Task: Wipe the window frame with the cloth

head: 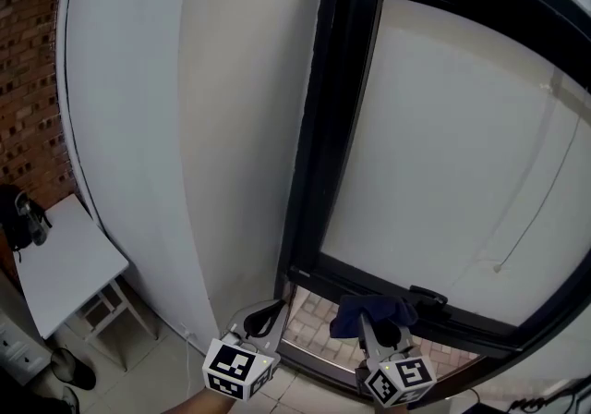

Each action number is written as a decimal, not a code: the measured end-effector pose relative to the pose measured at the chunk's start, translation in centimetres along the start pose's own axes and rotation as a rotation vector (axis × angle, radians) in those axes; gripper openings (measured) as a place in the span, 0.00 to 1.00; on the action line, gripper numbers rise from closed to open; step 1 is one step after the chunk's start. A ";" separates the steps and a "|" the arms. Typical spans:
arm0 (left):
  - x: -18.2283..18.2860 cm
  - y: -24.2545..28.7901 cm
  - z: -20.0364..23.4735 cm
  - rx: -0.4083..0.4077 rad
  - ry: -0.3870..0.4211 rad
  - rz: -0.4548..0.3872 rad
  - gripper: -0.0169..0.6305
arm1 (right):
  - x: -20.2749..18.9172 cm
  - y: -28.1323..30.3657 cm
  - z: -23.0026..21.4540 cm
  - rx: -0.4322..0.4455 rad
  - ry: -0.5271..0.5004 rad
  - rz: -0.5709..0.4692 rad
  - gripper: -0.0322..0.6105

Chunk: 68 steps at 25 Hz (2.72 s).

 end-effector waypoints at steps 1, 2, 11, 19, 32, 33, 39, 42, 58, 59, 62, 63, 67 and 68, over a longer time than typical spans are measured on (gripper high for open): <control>0.2 0.0 0.3 -0.002 0.002 -0.006 0.01 | 0.4 0.4 0.5 0.003 -0.006 -0.004 0.15; 0.3 -0.1 0.5 -0.003 0.002 -0.011 0.01 | 0.7 0.9 0.9 0.007 -0.015 -0.007 0.15; -0.9 1.3 2.2 0.017 -0.048 0.022 0.01 | -0.2 6.1 2.9 0.100 -0.066 0.069 0.15; -2.3 4.4 3.1 0.117 -0.074 0.081 0.01 | -1.4 12.1 1.3 0.171 -0.108 0.106 0.15; -7.5 9.5 4.6 0.178 -0.106 0.202 0.01 | -6.6 20.6 0.1 0.246 -0.167 0.255 0.15; -8.0 9.8 4.6 0.189 -0.104 0.214 0.01 | -6.9 21.0 0.0 0.250 -0.168 0.264 0.15; -9.9 10.8 5.6 0.249 -0.119 0.274 0.01 | -8.0 22.5 -0.2 0.252 -0.182 0.287 0.15; -10.1 11.1 5.9 0.259 -0.137 0.279 0.01 | -8.0 22.7 -0.2 0.252 -0.188 0.284 0.15; -4.6 11.5 5.1 0.203 -0.090 0.194 0.01 | -3.0 21.9 -0.4 0.239 -0.173 0.186 0.15; -4.1 11.5 5.1 0.199 -0.088 0.187 0.01 | -2.6 21.9 -0.5 0.240 -0.160 0.180 0.15; -2.8 11.4 5.2 0.194 -0.078 0.165 0.01 | -1.4 21.7 -0.5 0.235 -0.162 0.165 0.15; -2.4 11.3 5.2 0.195 -0.072 0.158 0.01 | -1.0 21.6 -0.5 0.233 -0.168 0.158 0.15; -0.5 10.8 5.2 0.190 -0.065 0.116 0.01 | 1.0 21.3 -0.5 0.229 -0.180 0.120 0.15; -0.1 10.8 5.1 0.183 -0.066 0.104 0.01 | 1.6 21.3 -0.5 0.228 -0.181 0.111 0.15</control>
Point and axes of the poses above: the fingertips, and each gripper's own axes: y forward along the fingers, z to its left, x out of its top, the point moved 7 cm from there along -y, backward along the fingers, and after that the axes turned 11 degrees about z, right-handed, at the moved point
